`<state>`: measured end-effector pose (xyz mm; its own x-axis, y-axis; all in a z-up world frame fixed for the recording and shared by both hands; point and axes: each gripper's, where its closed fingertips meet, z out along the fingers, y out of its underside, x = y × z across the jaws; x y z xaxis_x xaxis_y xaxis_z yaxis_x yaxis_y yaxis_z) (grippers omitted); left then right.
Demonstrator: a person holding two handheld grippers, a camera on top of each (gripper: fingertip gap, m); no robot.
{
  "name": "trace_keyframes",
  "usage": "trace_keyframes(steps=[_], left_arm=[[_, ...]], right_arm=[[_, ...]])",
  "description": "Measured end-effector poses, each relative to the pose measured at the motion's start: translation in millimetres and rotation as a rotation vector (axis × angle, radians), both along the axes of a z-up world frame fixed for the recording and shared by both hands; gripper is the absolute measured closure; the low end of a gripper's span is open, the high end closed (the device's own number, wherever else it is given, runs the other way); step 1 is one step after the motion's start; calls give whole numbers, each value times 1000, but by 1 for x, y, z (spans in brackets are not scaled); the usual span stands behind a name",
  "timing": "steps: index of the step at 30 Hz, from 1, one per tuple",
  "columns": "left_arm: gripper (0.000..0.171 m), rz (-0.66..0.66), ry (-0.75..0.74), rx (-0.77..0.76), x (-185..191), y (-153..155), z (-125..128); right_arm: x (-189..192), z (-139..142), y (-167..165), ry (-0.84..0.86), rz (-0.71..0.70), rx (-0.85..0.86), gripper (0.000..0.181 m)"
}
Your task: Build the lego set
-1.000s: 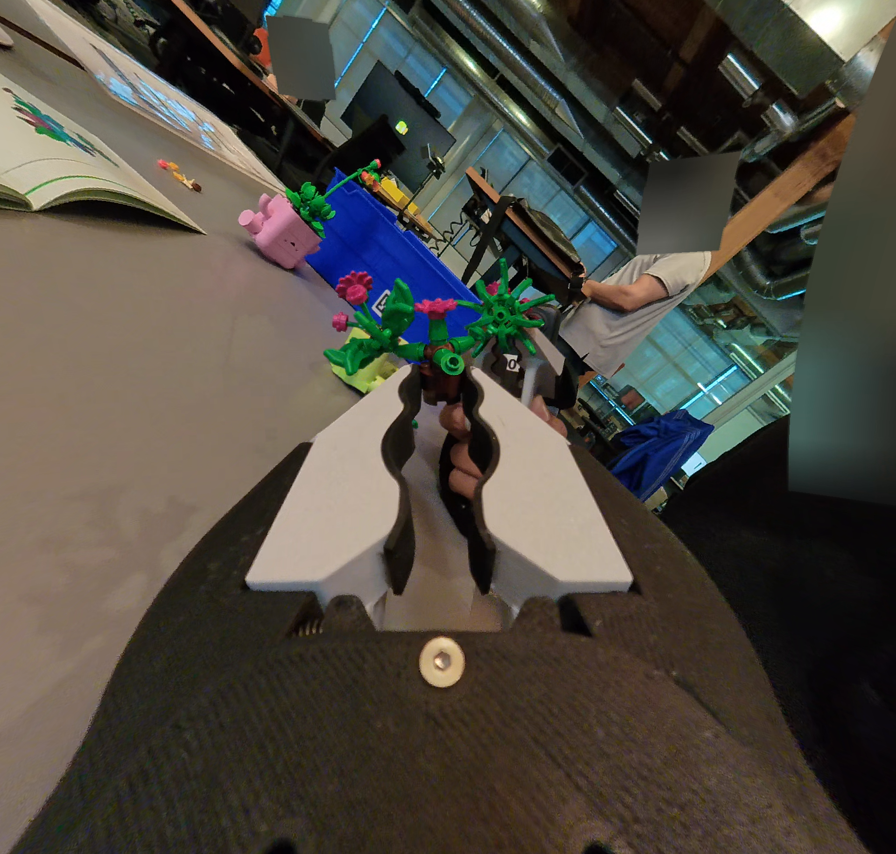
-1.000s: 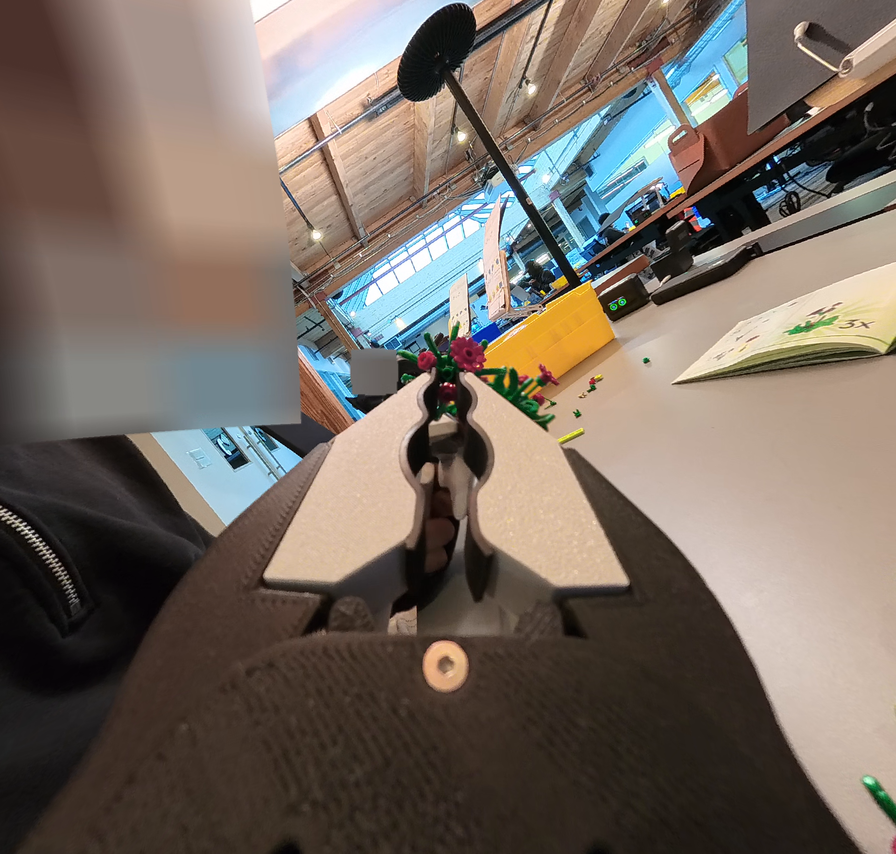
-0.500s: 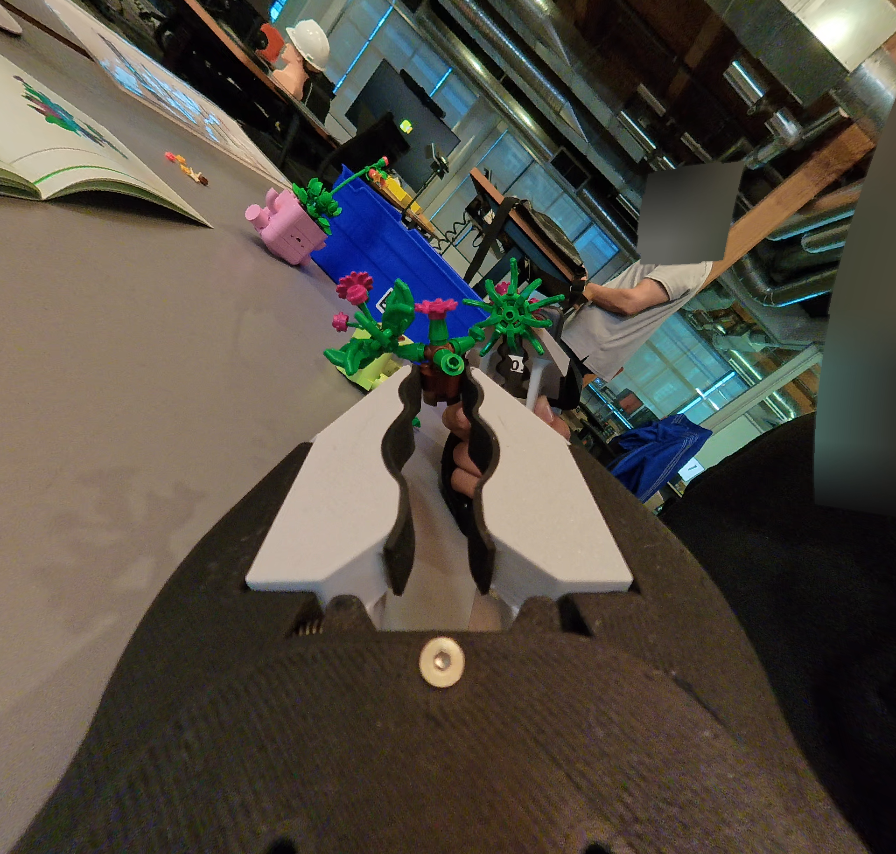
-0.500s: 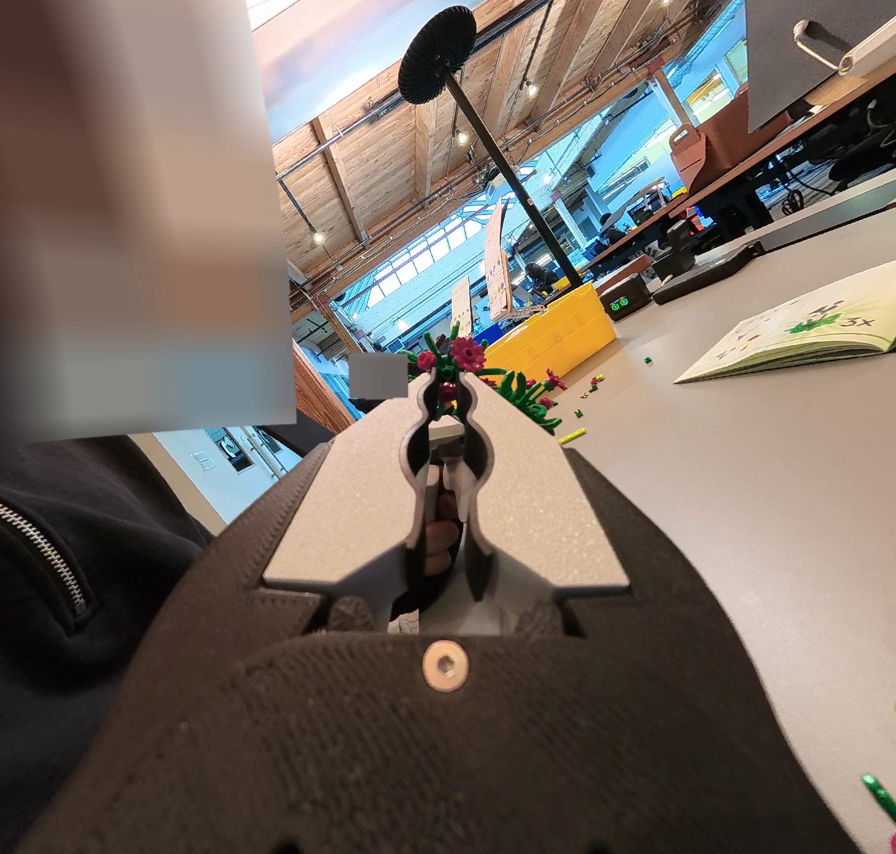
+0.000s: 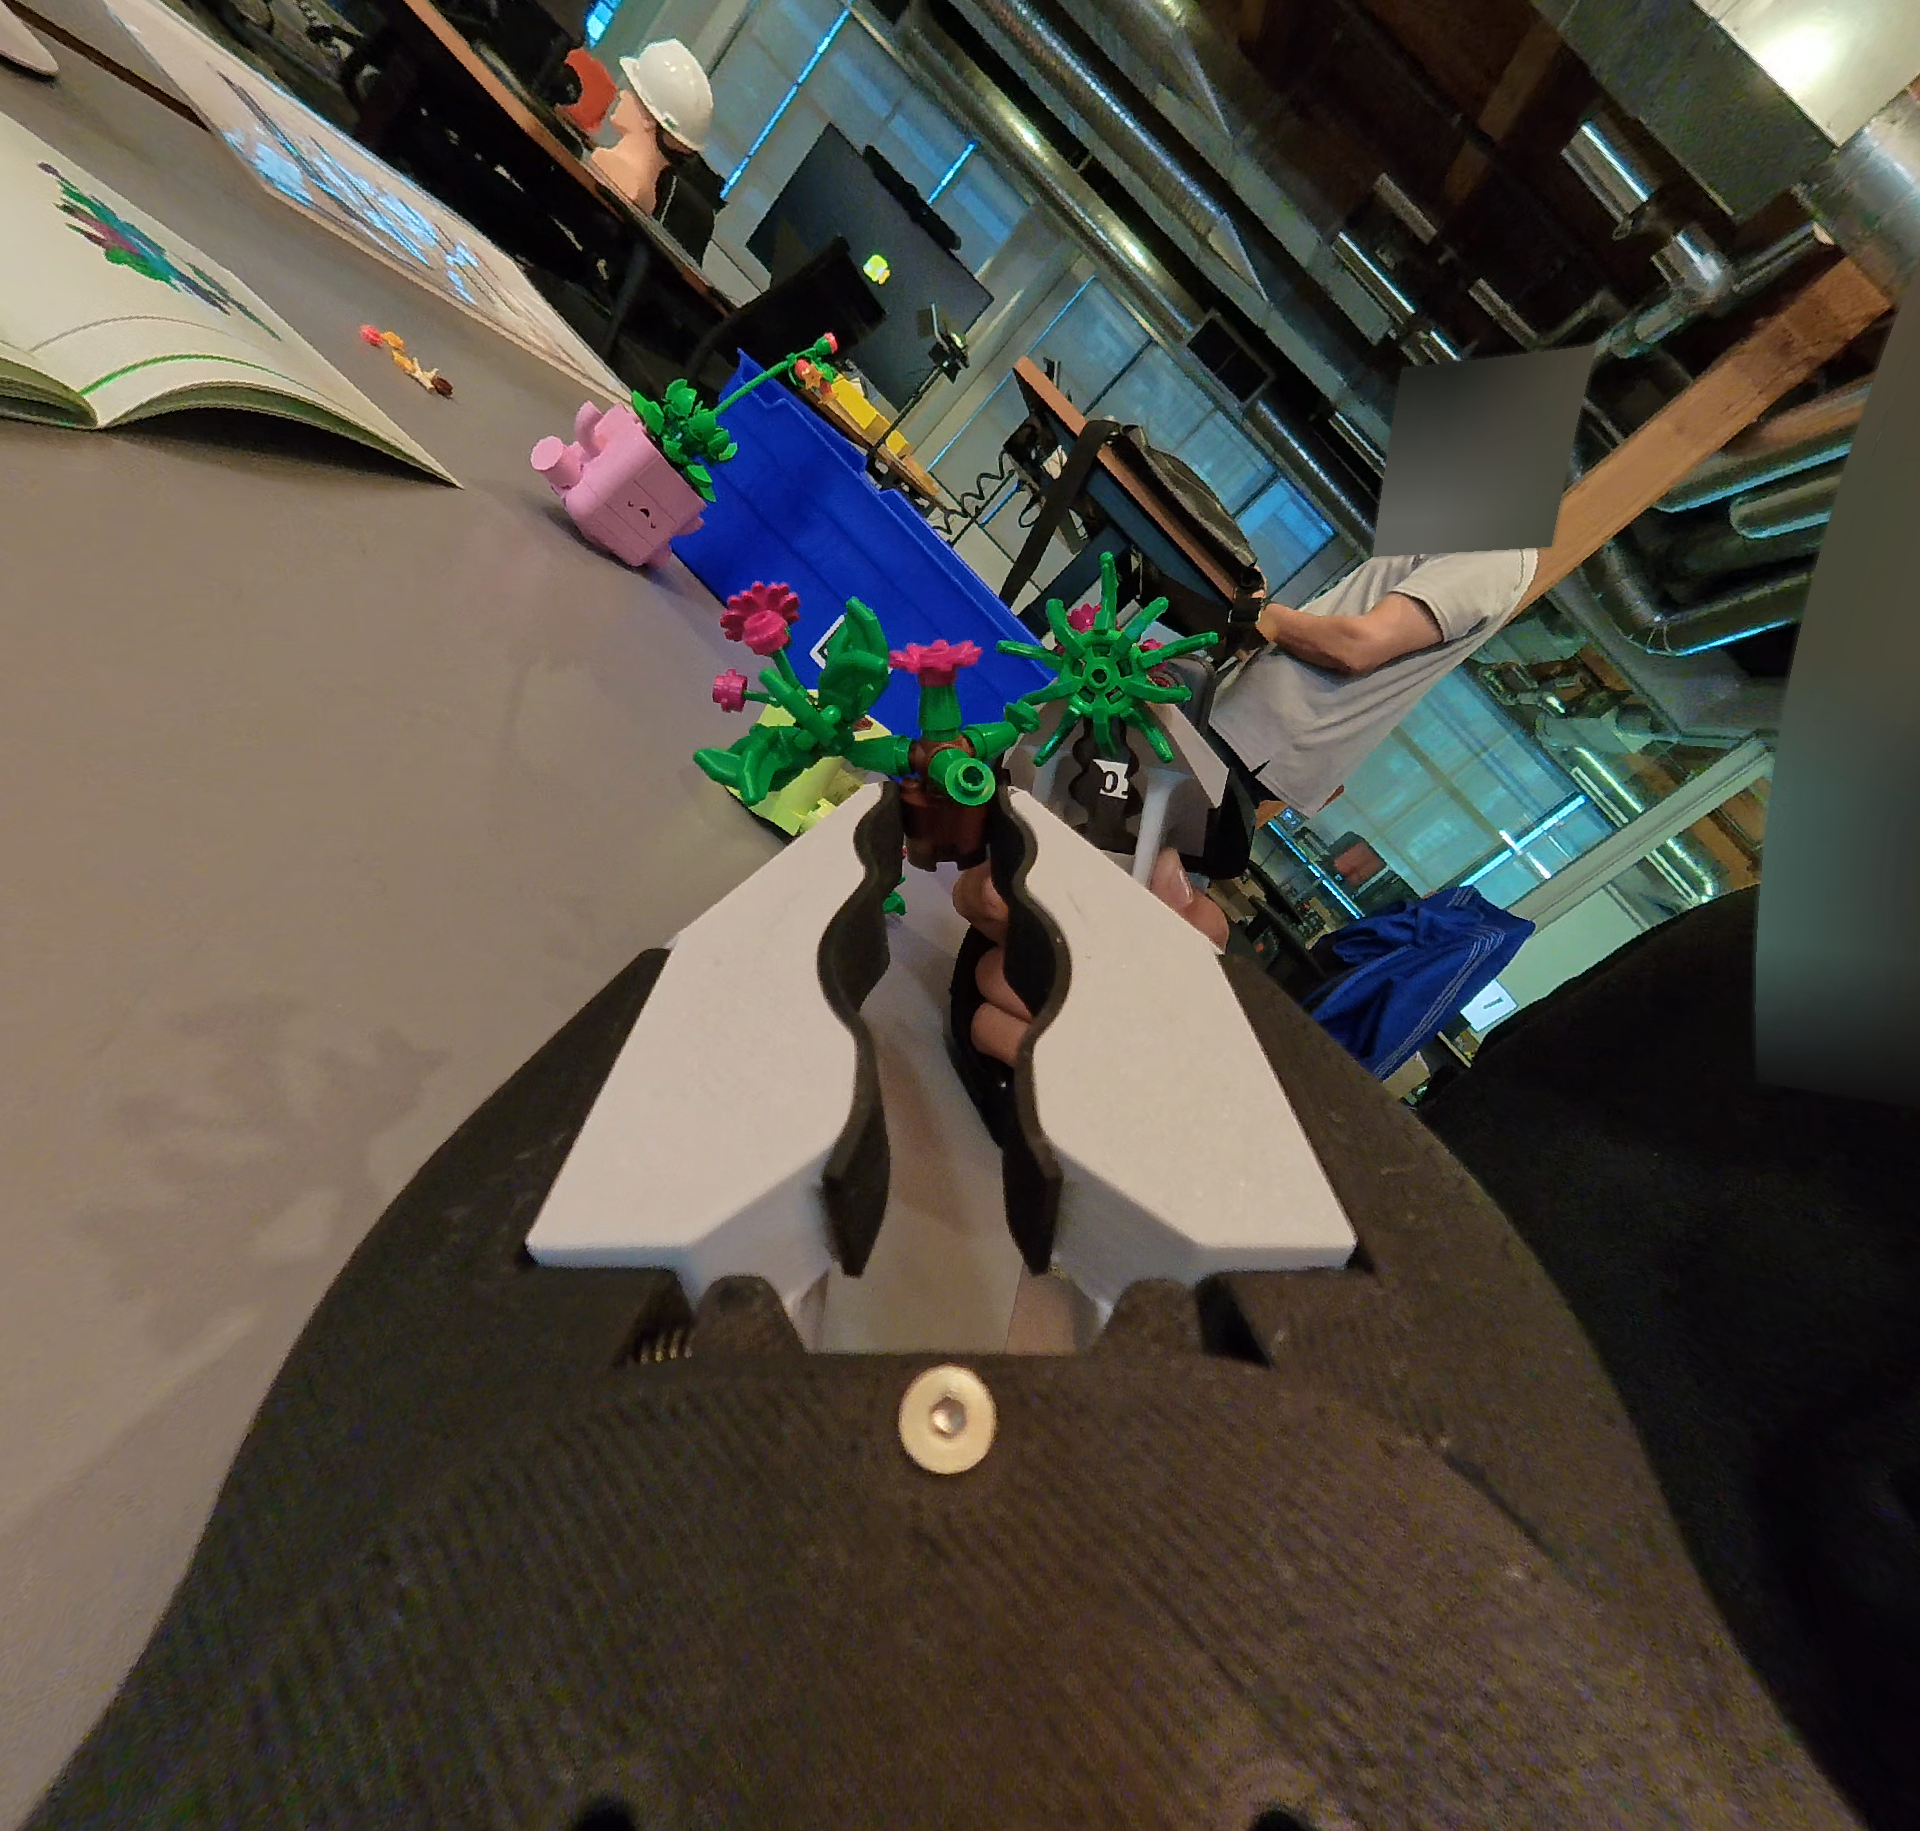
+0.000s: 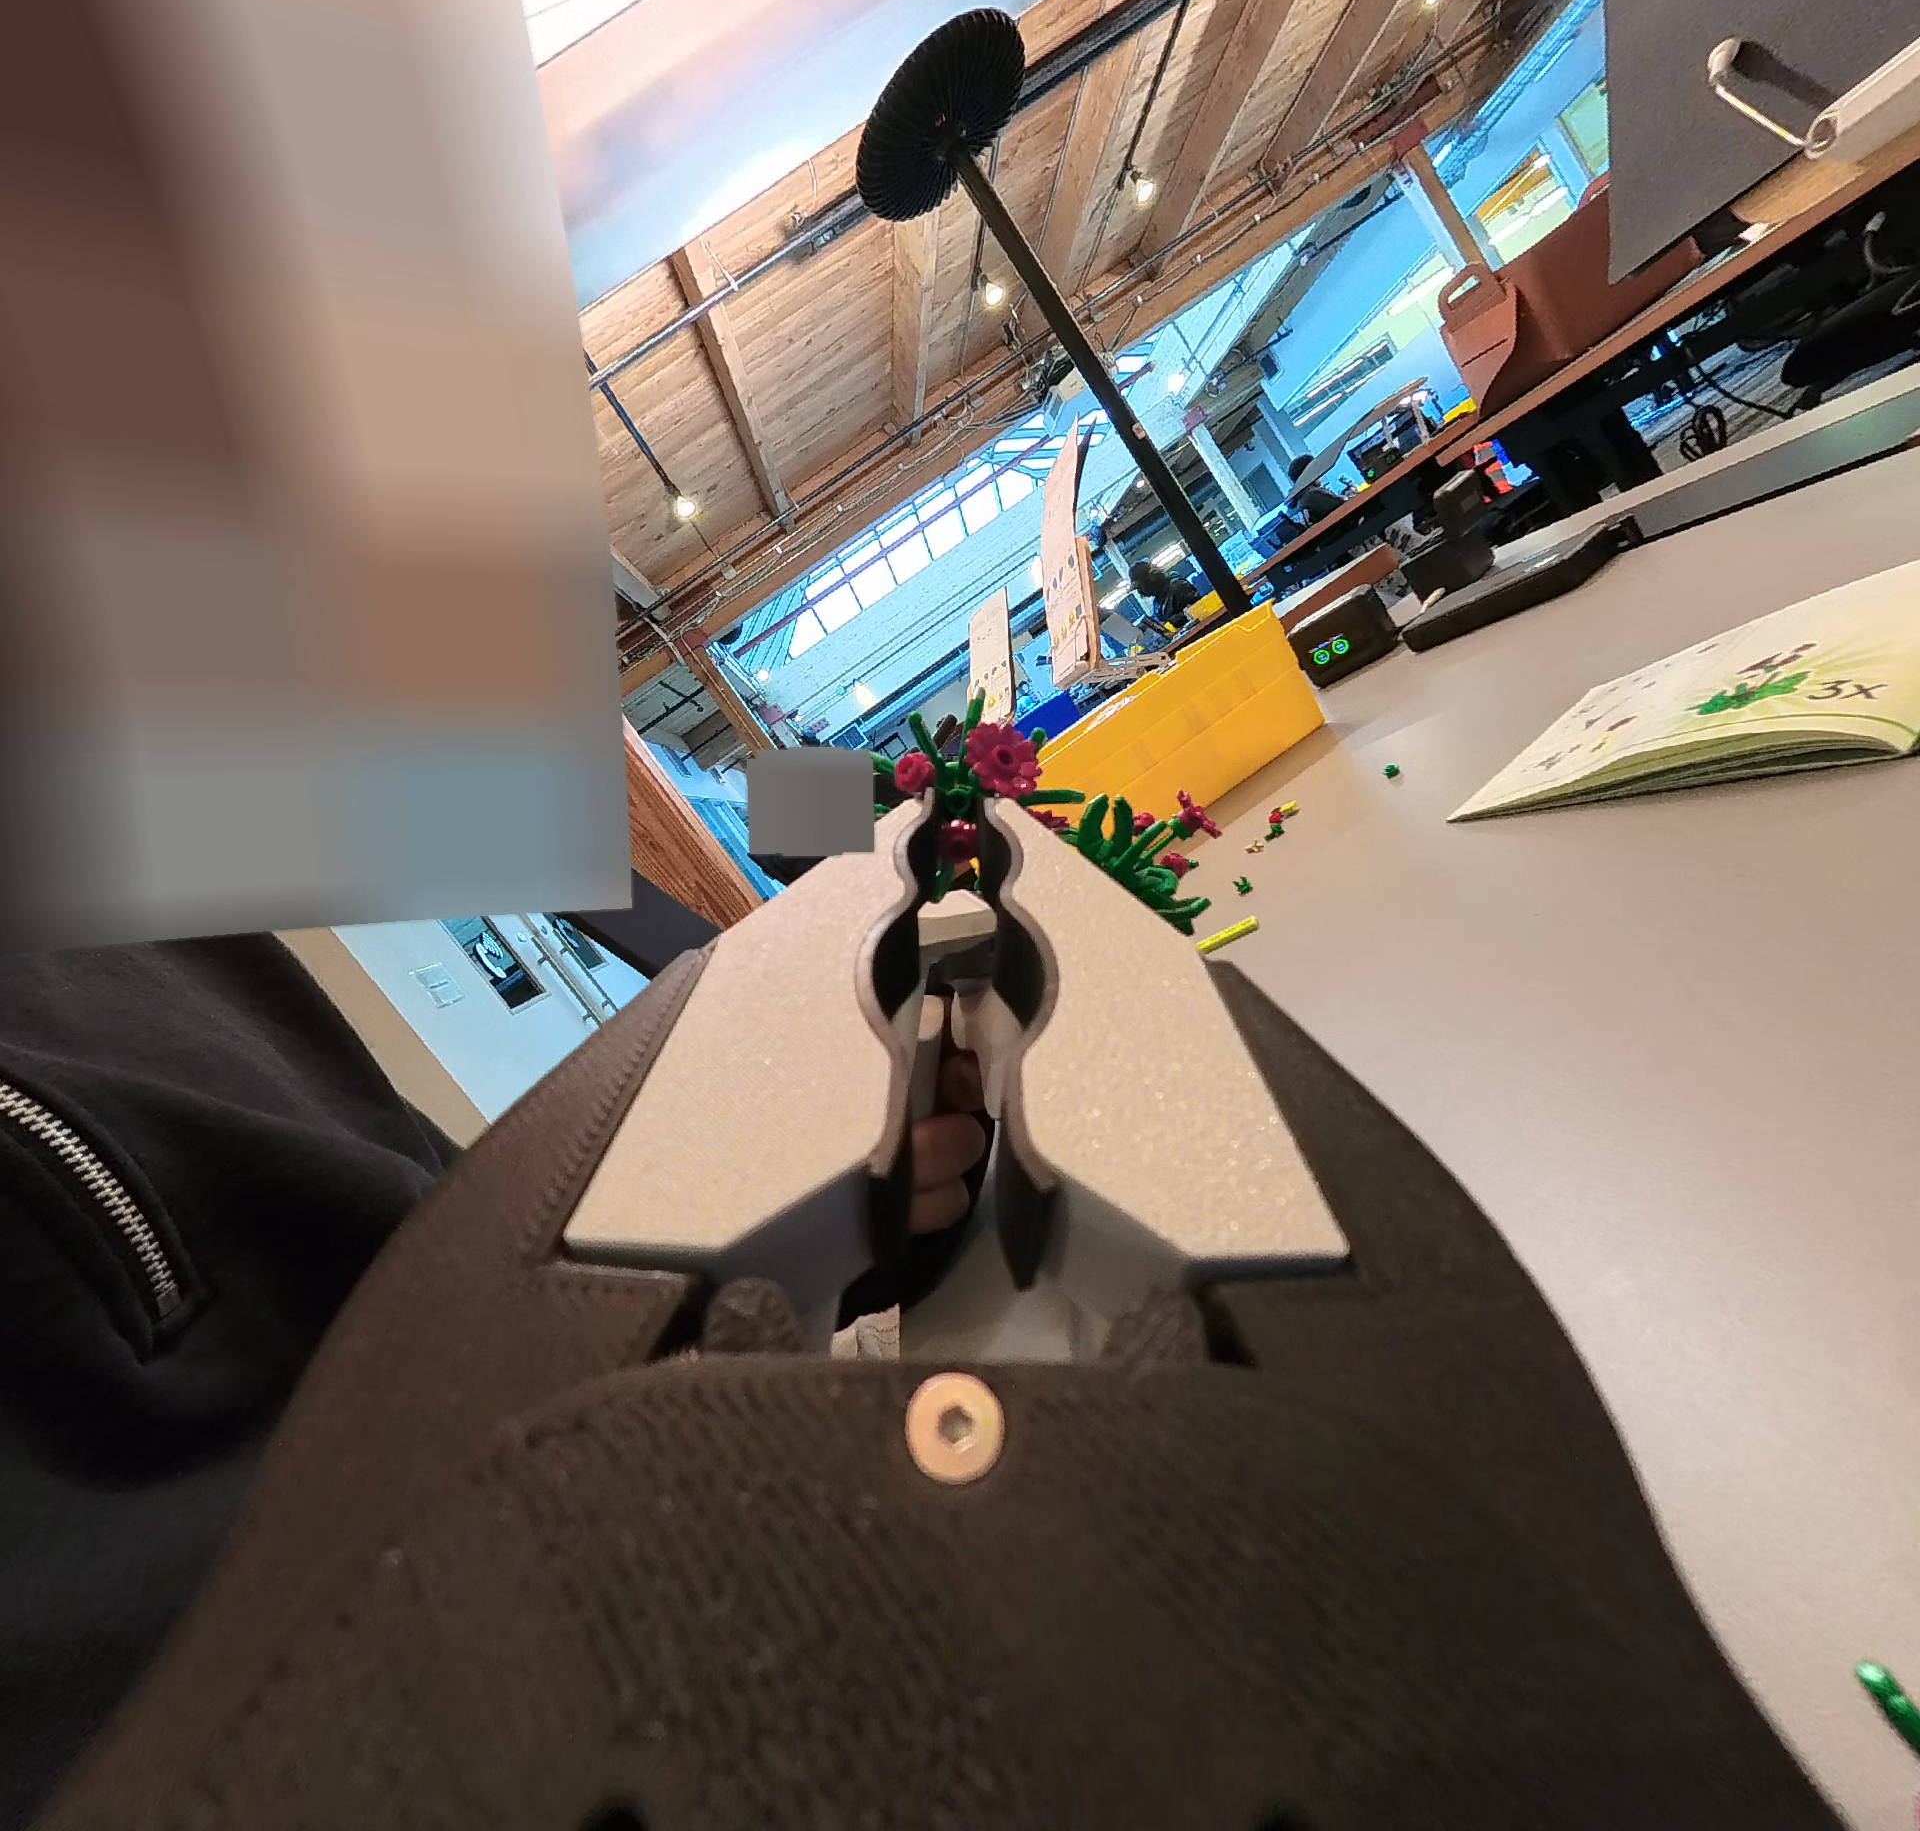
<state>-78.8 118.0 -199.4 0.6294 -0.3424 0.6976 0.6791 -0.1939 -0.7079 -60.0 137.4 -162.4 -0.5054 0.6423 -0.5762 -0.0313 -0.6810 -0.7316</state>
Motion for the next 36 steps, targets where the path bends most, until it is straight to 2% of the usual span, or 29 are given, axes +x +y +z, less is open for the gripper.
trace_keyframes(steps=[31, 36], left_arm=[[157, 1, 7, -1, 1, 1, 0], [157, 32, 28, 5, -5, -2, 2]], right_arm=[[-1, 3, -2, 33, 20, -13, 177], [-2, 3, -2, 9, 9, 15, 177]])
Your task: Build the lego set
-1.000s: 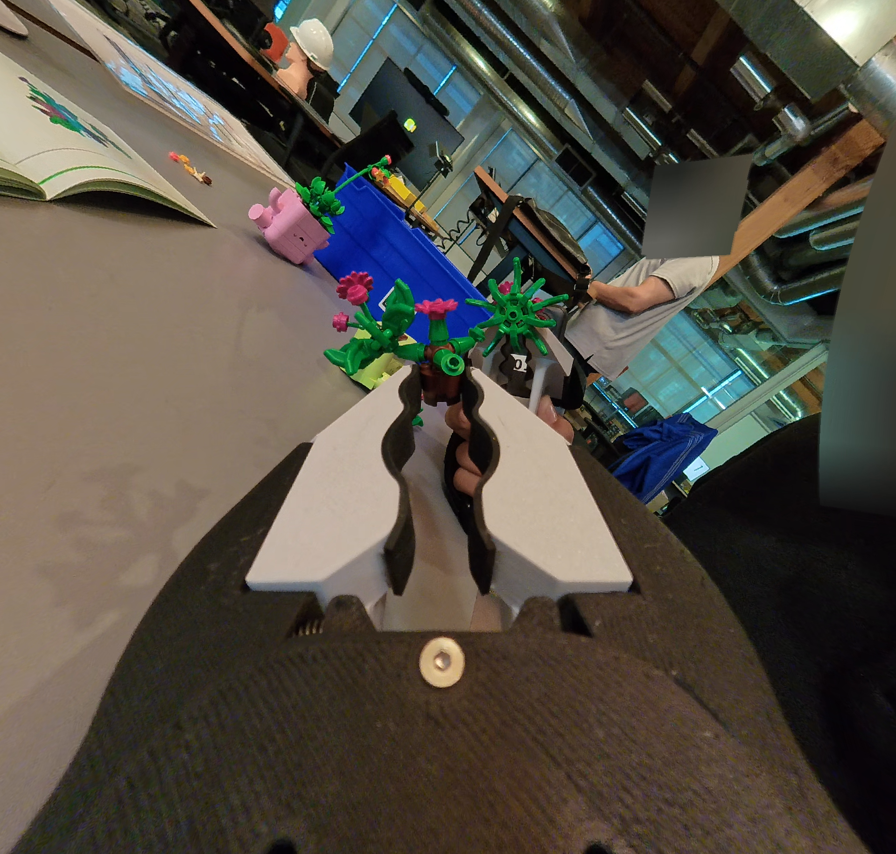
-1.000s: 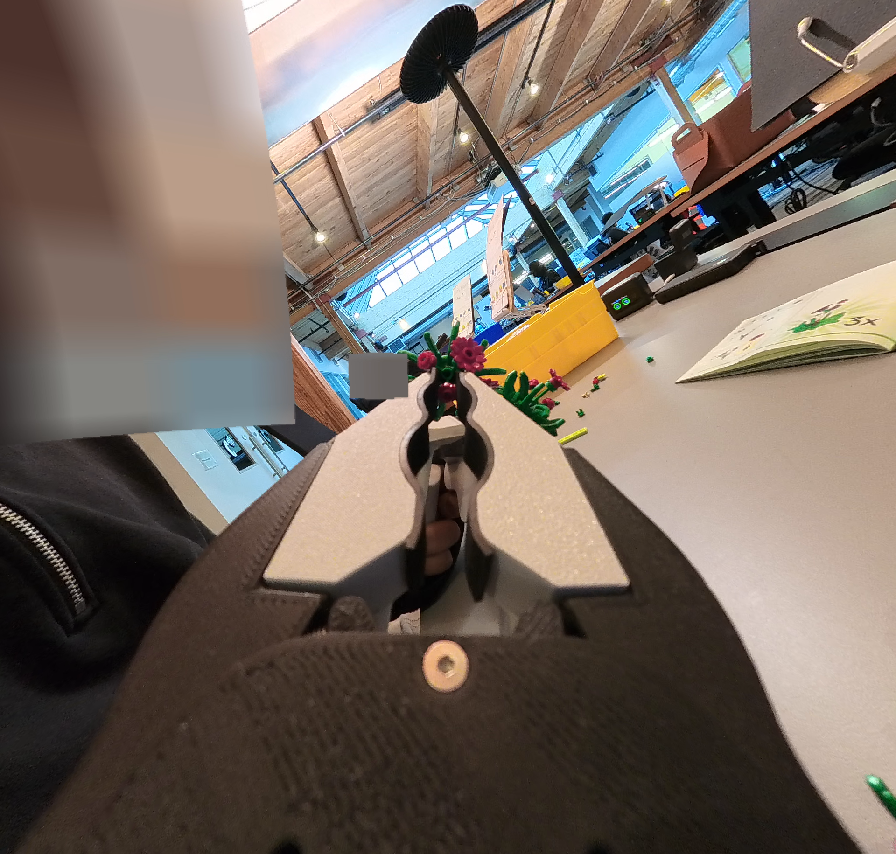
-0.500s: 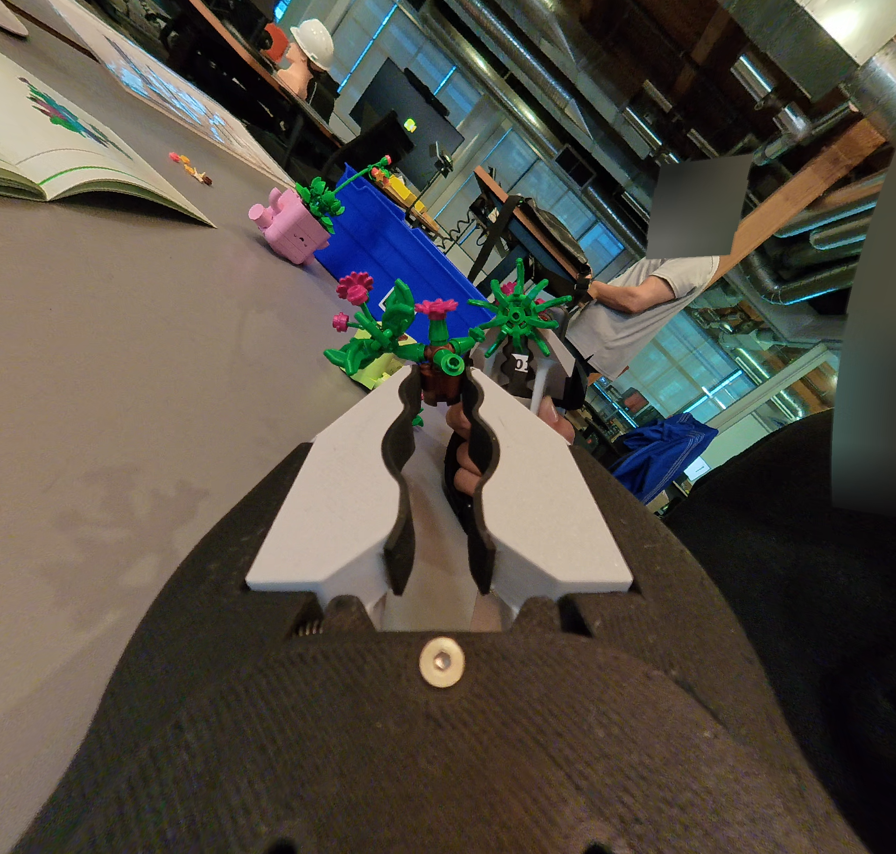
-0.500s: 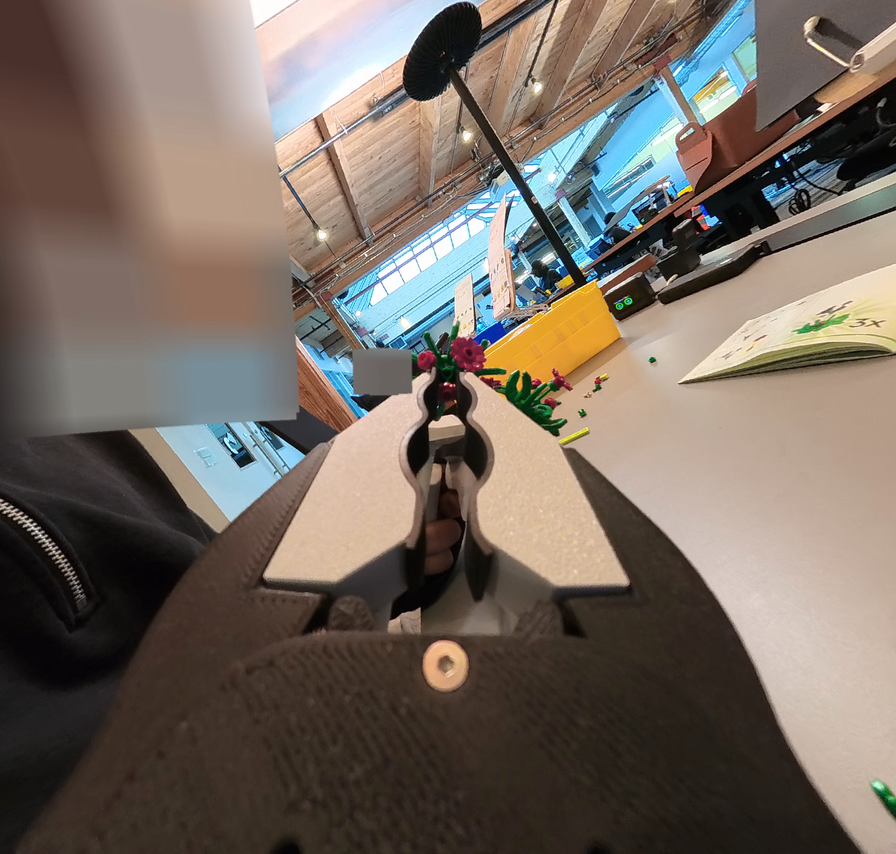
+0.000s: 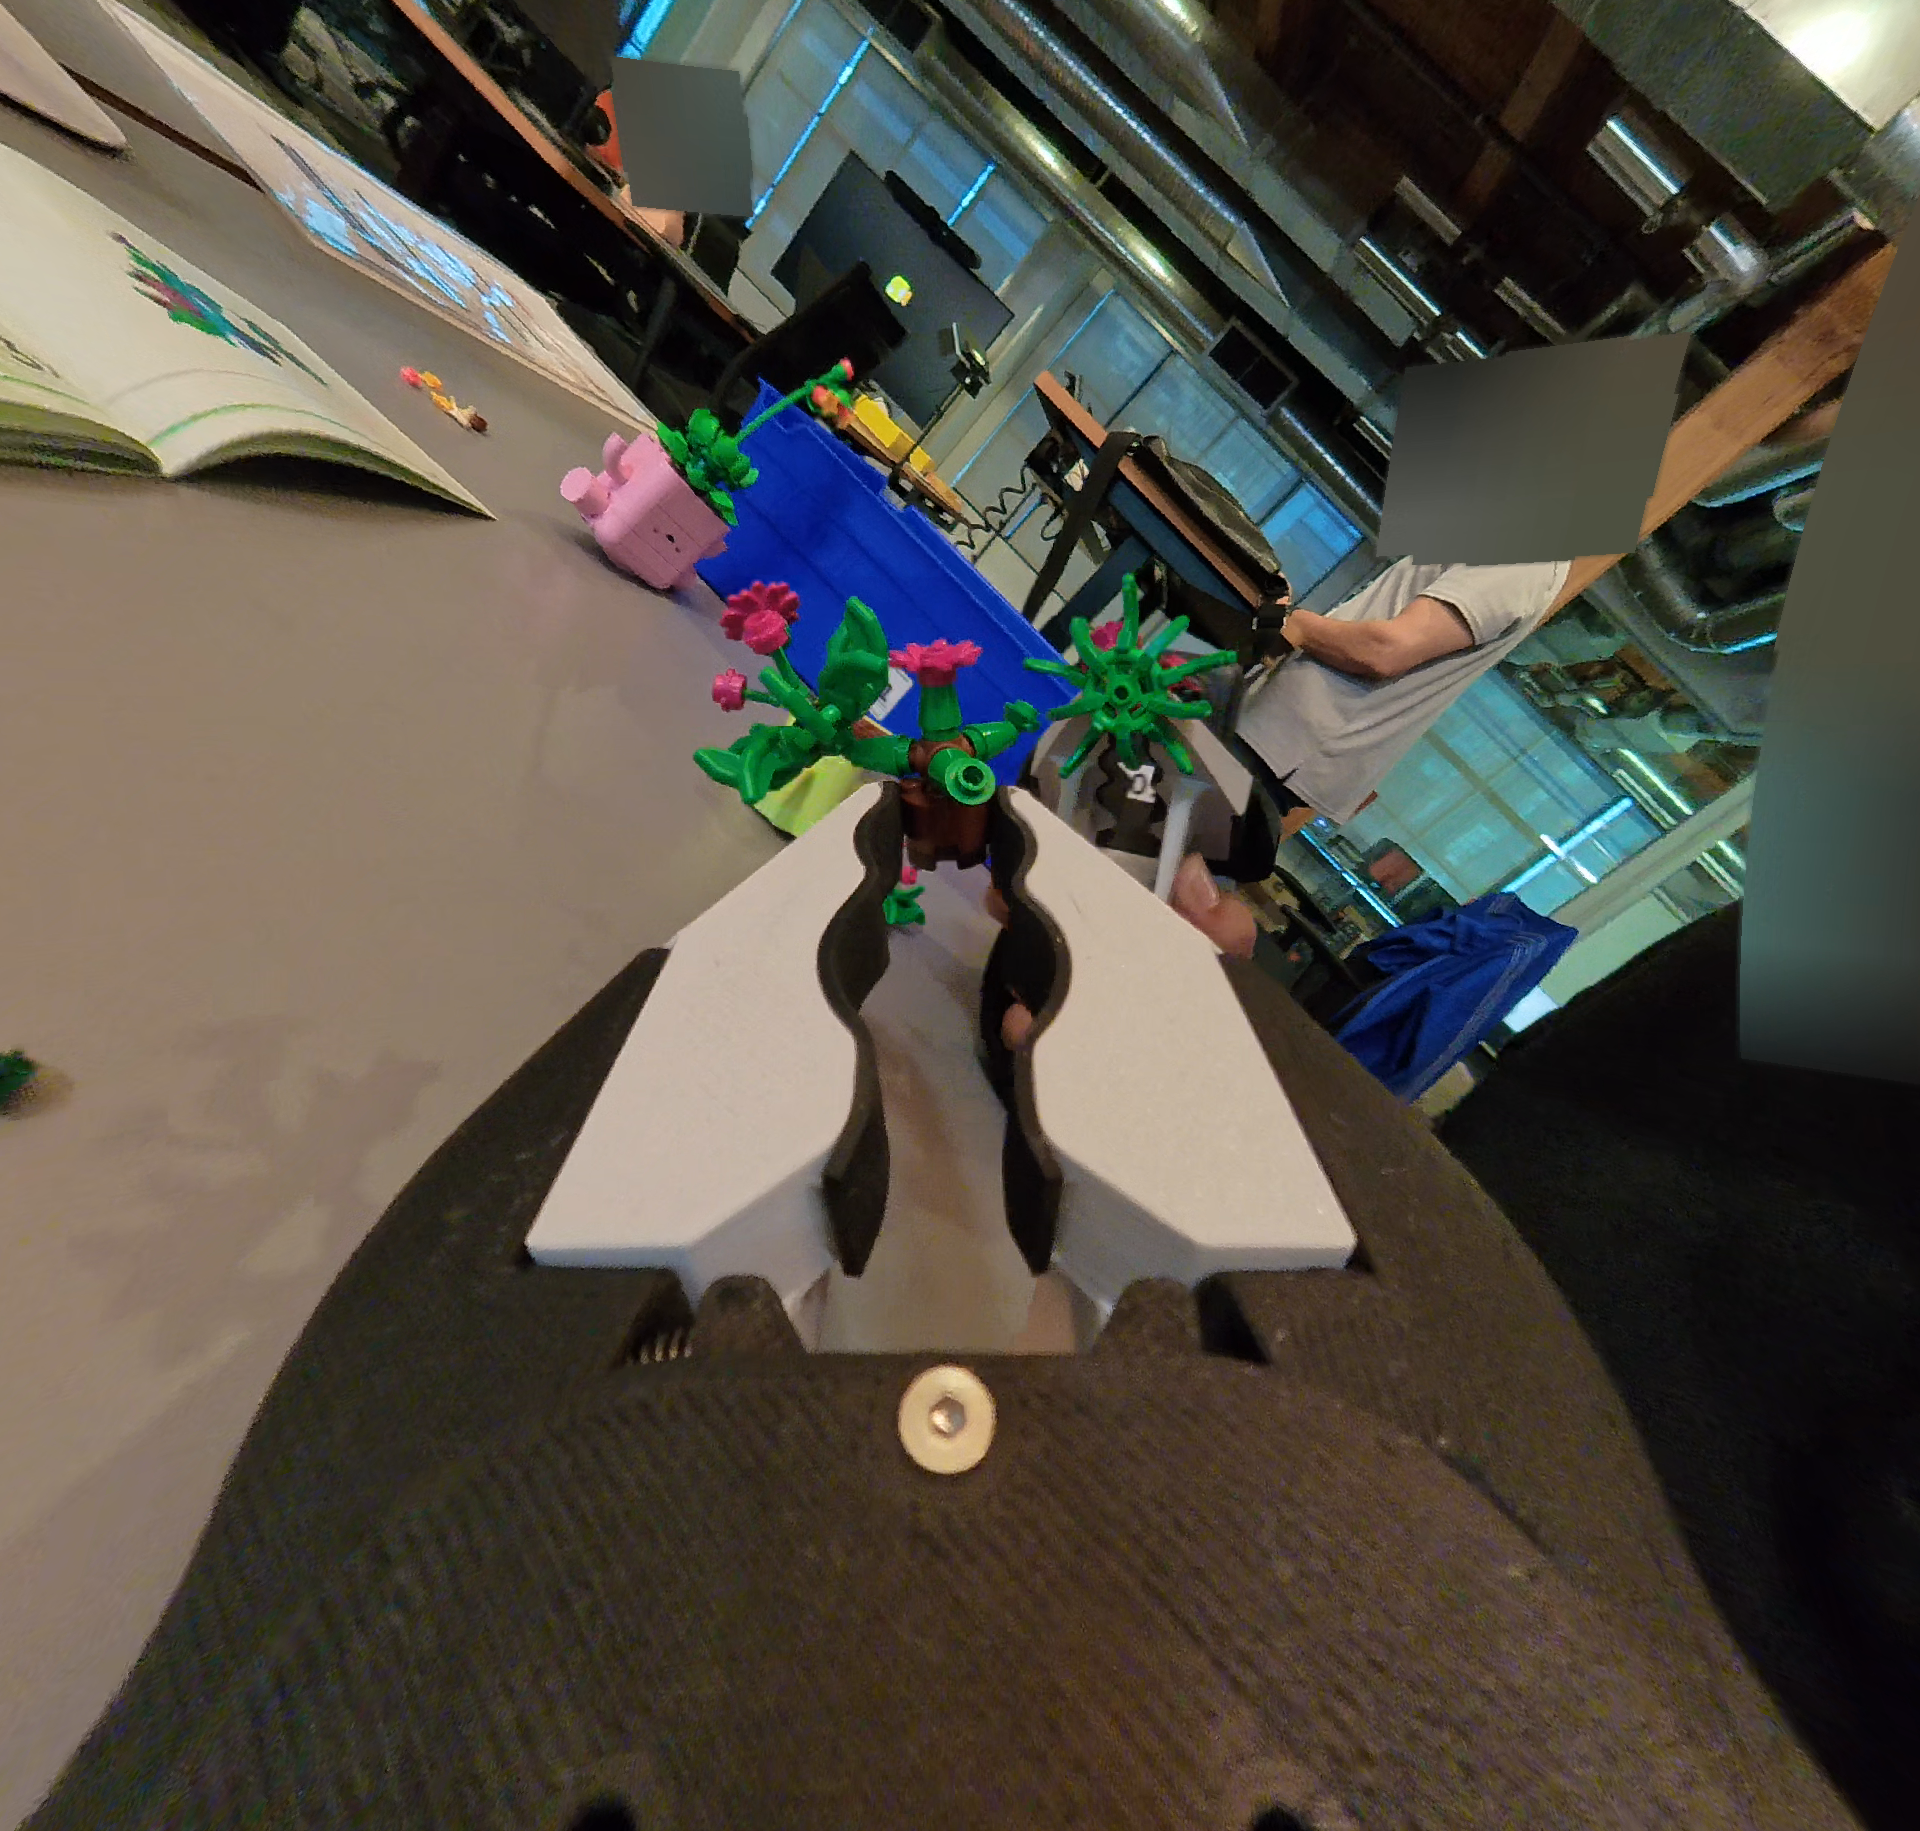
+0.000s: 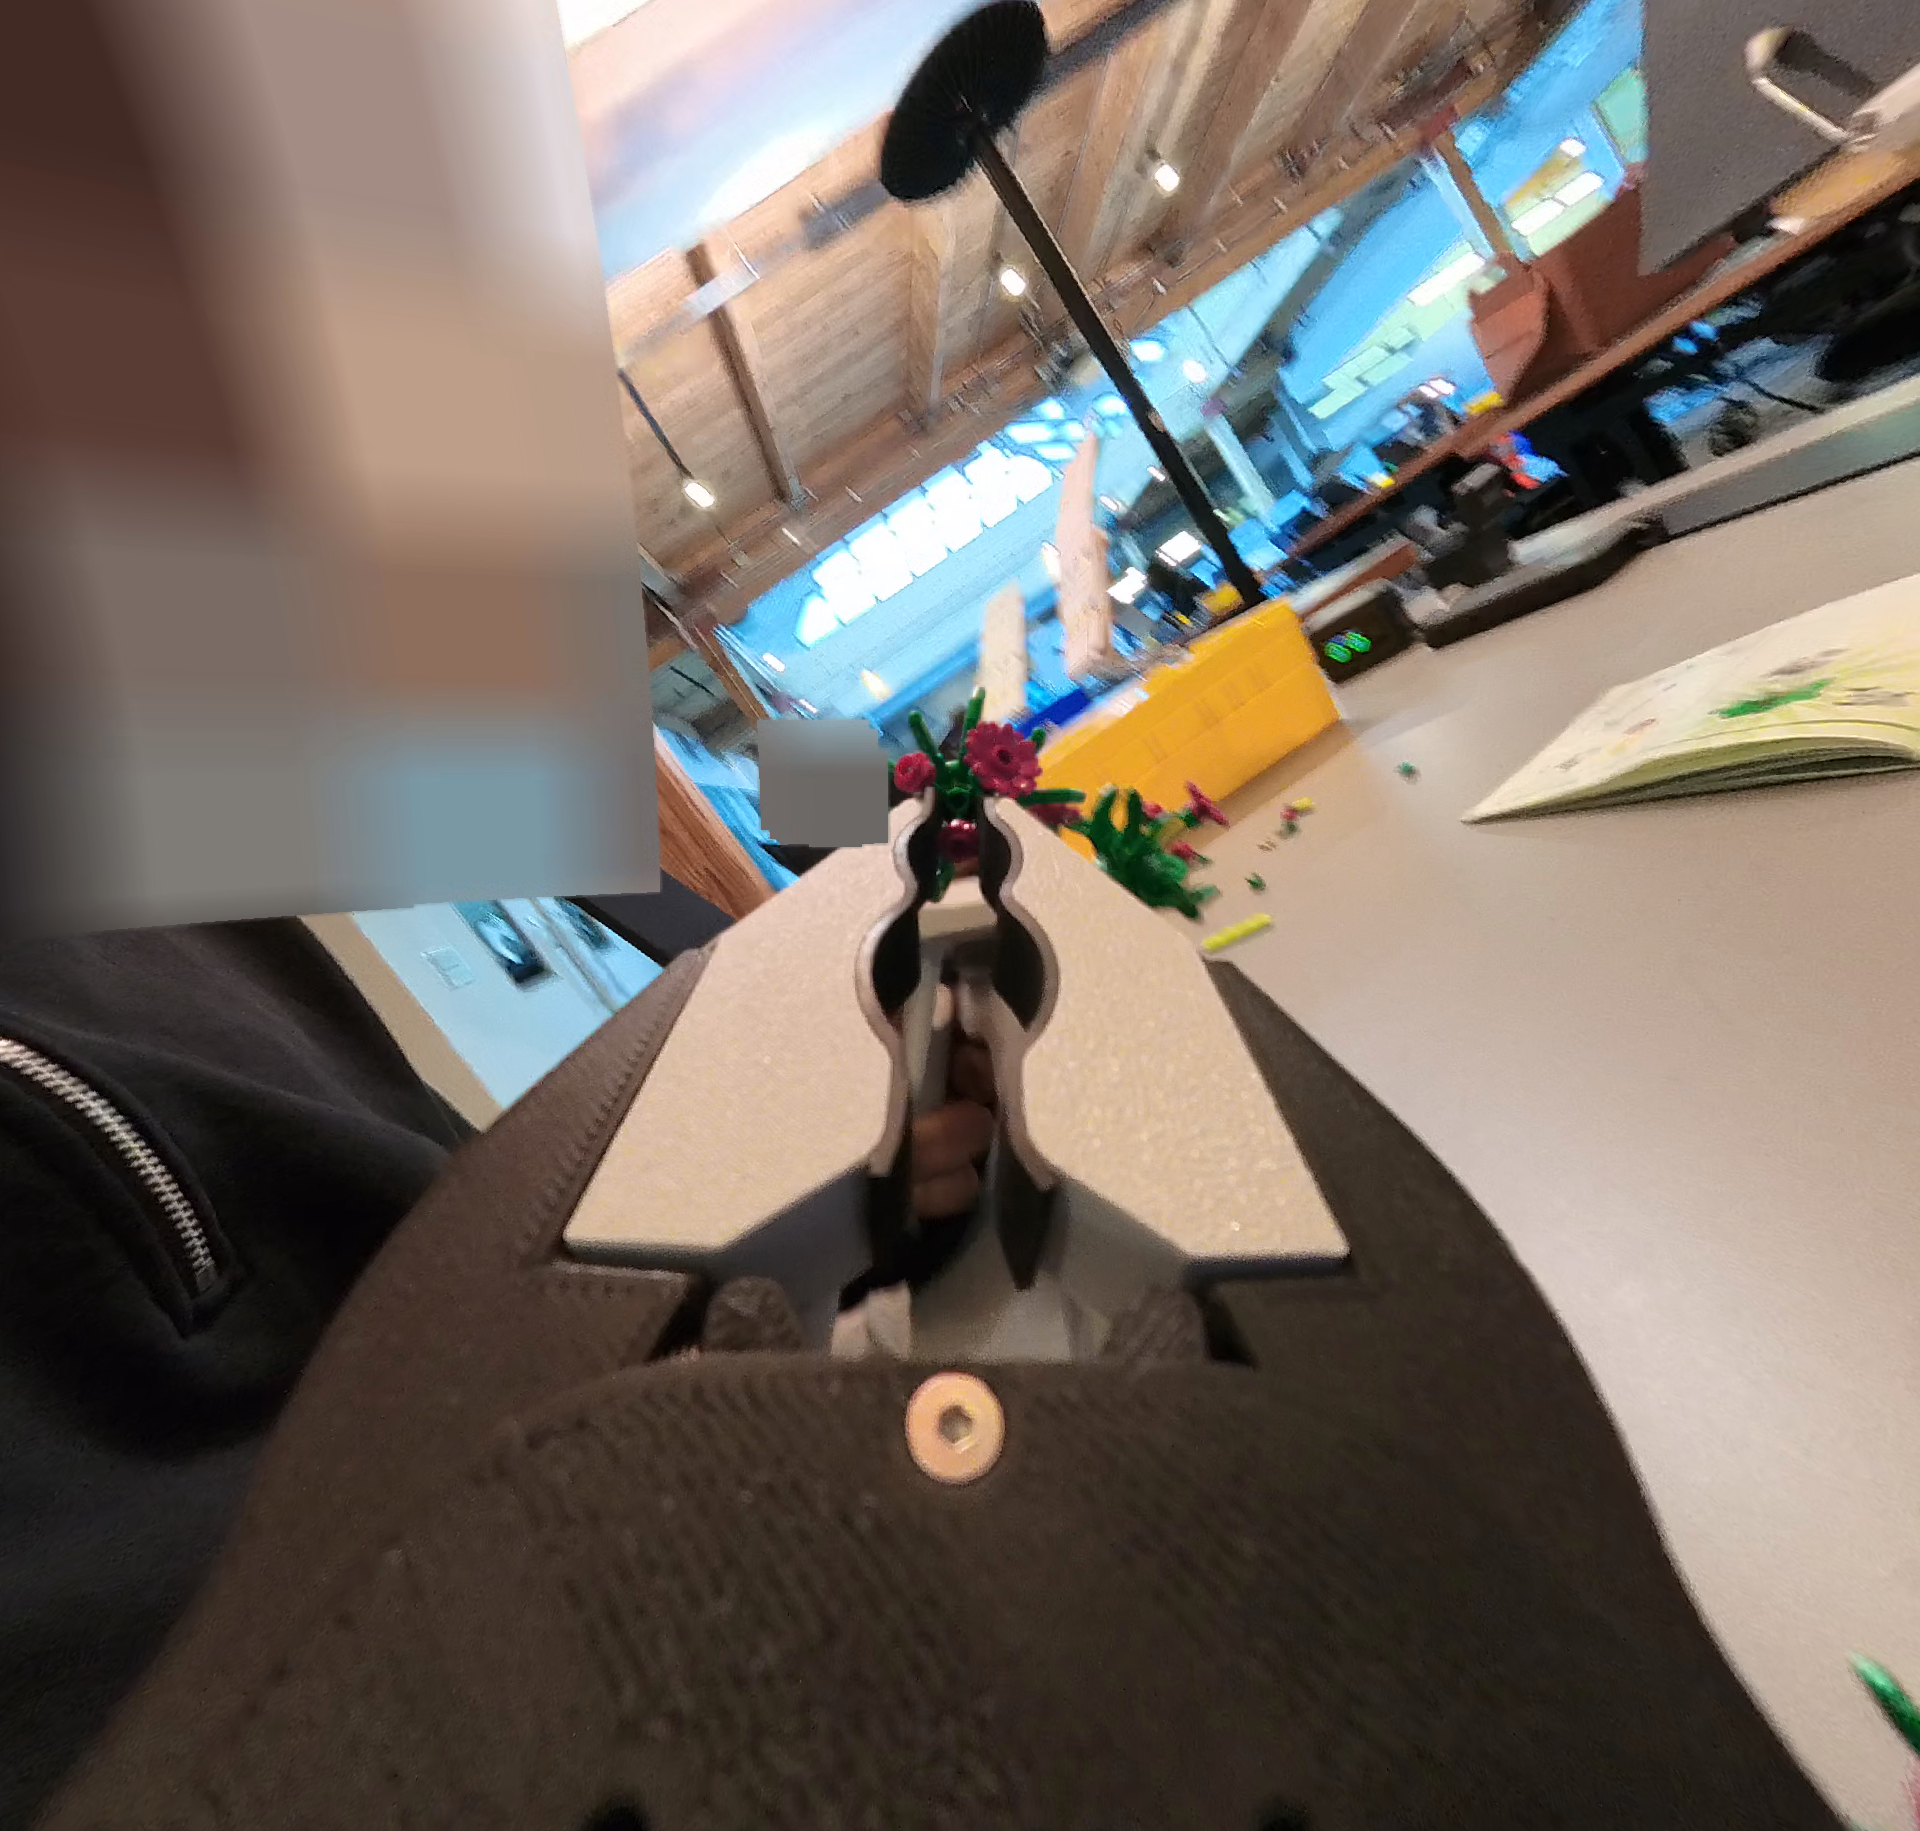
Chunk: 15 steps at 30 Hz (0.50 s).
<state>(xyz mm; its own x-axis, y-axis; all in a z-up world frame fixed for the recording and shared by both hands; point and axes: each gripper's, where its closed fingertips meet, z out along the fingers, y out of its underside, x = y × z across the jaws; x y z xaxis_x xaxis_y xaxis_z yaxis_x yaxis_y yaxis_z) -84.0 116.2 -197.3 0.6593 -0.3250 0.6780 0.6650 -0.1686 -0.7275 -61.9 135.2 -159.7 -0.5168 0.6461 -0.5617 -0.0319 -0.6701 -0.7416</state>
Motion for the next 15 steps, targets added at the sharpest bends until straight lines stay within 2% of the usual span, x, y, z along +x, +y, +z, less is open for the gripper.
trace_keyframes(steps=[3, 8, 11, 15], left_arm=[[157, 83, 71, -26, -17, -8, 2], [157, 296, 274, -117, -70, -38, 5], [157, 357, 334, -132, -86, -51, 8], [157, 368, 322, -145, -94, -55, 4]], right_arm=[[4, -7, 10, -115, -98, 171, 177], [1, -61, 15, -524, -141, 587, 176], [0, -81, 5, -658, -96, 700, 176], [1, -110, -5, -794, -48, 815, 176]])
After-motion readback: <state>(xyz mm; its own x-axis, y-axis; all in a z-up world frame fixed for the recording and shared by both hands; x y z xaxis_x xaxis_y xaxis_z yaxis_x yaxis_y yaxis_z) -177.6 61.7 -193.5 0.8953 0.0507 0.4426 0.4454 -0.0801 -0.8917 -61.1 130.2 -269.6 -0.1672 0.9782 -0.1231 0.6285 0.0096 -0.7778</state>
